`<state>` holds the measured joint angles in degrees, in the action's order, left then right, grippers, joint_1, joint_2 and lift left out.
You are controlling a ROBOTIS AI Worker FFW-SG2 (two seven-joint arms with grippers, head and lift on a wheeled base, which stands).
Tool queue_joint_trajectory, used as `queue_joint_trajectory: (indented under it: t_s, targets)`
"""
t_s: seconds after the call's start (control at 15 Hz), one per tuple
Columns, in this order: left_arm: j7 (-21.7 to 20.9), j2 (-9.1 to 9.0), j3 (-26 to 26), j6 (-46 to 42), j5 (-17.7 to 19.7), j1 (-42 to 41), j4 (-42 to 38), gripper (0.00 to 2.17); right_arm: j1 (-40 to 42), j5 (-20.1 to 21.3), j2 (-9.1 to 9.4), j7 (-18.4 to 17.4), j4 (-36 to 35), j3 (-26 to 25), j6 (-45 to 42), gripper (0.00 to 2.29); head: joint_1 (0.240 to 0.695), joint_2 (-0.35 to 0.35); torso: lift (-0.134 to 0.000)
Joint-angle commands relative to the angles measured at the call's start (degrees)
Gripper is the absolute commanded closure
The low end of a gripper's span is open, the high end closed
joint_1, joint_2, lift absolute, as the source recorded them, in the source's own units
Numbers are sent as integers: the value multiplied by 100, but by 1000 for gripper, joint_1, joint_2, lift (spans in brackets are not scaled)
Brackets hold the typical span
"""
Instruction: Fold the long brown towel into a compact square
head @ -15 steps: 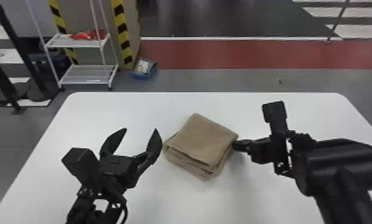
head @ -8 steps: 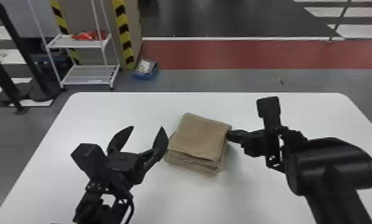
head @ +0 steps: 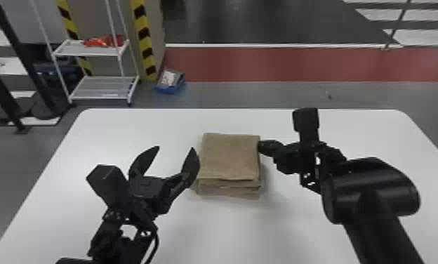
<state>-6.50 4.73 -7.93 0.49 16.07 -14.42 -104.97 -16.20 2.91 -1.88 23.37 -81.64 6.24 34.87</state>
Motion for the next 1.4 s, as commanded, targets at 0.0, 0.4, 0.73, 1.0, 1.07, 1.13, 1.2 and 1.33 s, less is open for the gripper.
queue_joint_trajectory:
  t_s: [0.0,0.4,0.73,1.0,1.07,1.13,1.2,1.33]
  targets:
    - [0,11,-33,0,28,53,65,87,-41,-80,30,1,218,0,-397,1781,695,20,-123]
    - [0,28,-165,0,63,229,240,87,-314,-133,21,1,922,-9,-1012,1781,695,16,-123]
    - [0,46,-270,0,125,440,434,87,-577,-229,12,107,1546,-97,-1768,1781,695,8,-123]
    - [0,46,-217,35,142,387,407,87,328,-344,-5,-148,350,-369,-1838,1325,695,-1,-123]
    - [0,54,-182,70,160,387,399,87,671,-344,-14,-219,-151,-422,-1874,782,695,-5,-123]
    - [0,63,-130,123,169,387,399,87,1119,-335,-23,-412,-748,-448,-1838,248,695,-11,-123]
    - [-9,54,-77,299,169,396,372,87,1550,-335,-32,-588,-1346,-484,-1751,66,695,-22,-123]
    - [-44,63,134,633,169,405,319,83,2385,-326,-32,-966,-2409,-580,-1628,6,695,-30,-123]
